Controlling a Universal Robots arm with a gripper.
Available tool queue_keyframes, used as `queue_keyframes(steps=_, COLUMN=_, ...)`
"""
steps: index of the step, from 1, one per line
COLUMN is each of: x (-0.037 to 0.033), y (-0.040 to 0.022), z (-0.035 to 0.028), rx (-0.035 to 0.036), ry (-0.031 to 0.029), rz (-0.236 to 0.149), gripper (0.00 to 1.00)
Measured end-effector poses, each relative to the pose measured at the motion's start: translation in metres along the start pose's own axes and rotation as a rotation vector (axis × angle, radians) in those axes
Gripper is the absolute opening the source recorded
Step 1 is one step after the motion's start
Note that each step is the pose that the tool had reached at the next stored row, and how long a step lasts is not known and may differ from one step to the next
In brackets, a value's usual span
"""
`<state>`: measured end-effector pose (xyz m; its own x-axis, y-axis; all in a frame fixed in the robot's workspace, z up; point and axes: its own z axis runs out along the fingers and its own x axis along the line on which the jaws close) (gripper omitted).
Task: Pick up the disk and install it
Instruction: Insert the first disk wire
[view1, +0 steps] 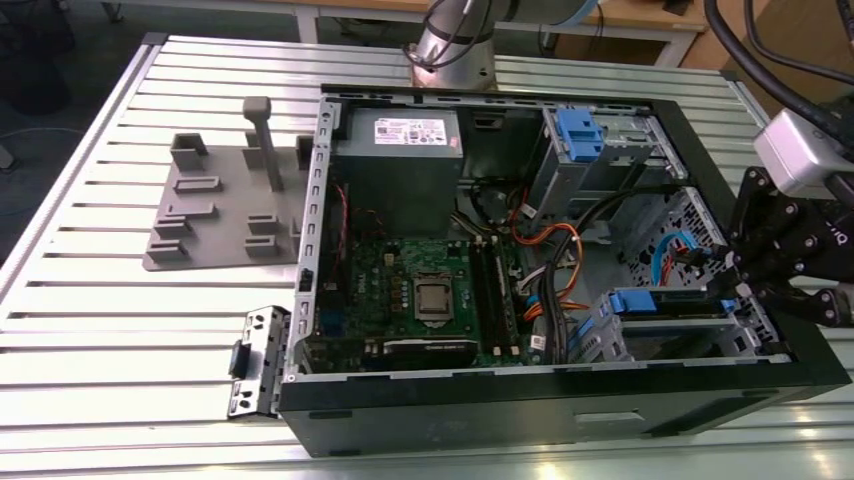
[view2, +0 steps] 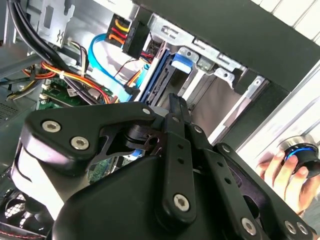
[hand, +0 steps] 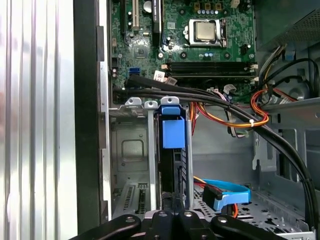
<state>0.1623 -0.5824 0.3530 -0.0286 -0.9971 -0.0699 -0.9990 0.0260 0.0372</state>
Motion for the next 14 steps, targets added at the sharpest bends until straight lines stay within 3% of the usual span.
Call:
queue_keyframes(steps=6, x=0.0, y=-0.0004, z=0.0001, rx=-0.0002, ry=-0.0002, rz=0.0, gripper=0.11)
queue_keyframes(steps=14, x=0.0, y=-0.0008, z=0.0, rx=-0.0001, ry=-0.0001, rz=0.0, gripper=0.41)
